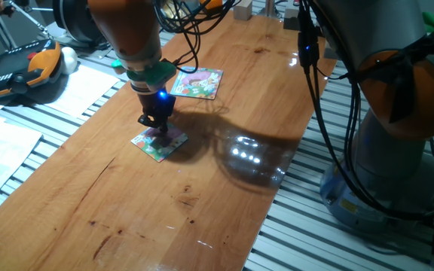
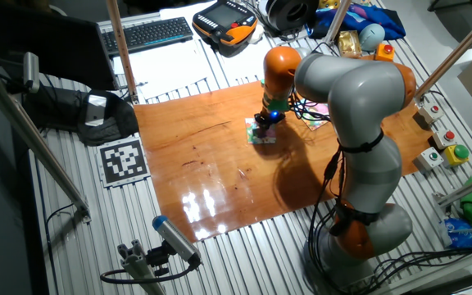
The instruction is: Assemble one piece of a puzzle
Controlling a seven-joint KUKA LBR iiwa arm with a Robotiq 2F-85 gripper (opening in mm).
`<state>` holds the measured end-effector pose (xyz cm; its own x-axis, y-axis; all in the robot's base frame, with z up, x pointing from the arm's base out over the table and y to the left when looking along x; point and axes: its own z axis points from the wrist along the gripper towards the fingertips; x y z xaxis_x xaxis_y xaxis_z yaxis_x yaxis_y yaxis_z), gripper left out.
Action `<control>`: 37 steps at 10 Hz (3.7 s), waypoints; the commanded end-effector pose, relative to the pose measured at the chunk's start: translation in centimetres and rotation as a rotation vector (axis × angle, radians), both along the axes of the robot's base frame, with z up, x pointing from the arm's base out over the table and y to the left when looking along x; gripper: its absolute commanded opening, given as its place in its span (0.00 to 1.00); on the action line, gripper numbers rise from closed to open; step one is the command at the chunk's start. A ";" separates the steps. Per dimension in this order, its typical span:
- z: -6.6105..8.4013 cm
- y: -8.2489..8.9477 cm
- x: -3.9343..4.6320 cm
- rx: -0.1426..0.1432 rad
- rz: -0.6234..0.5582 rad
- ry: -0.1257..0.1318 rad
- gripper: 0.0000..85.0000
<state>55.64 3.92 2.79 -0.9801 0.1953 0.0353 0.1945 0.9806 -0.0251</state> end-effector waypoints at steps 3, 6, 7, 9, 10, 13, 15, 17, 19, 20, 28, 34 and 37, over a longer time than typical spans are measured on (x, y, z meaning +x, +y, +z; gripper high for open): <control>-0.1 0.2 0.08 0.005 -0.005 0.000 0.00; -0.2 0.4 0.15 0.016 -0.011 -0.002 0.00; -0.2 0.5 0.18 0.022 -0.014 -0.005 0.00; -0.3 0.6 0.17 0.029 -0.017 -0.005 0.00; -0.3 0.6 0.16 0.031 -0.017 -0.005 0.00; -0.2 0.6 0.13 0.028 -0.018 -0.003 0.00; -0.2 0.6 0.14 0.028 -0.018 -0.005 0.00; 0.4 0.5 0.02 0.019 -0.015 0.003 0.00; 1.2 0.4 -0.19 0.008 -0.014 0.014 0.00; 1.1 0.4 -0.24 0.005 -0.012 0.017 0.00; -0.2 0.8 -0.08 0.023 -0.024 -0.002 0.00; -0.5 0.8 -0.06 0.015 -0.027 -0.003 0.00; 0.0 0.7 -0.08 0.004 -0.026 0.001 0.00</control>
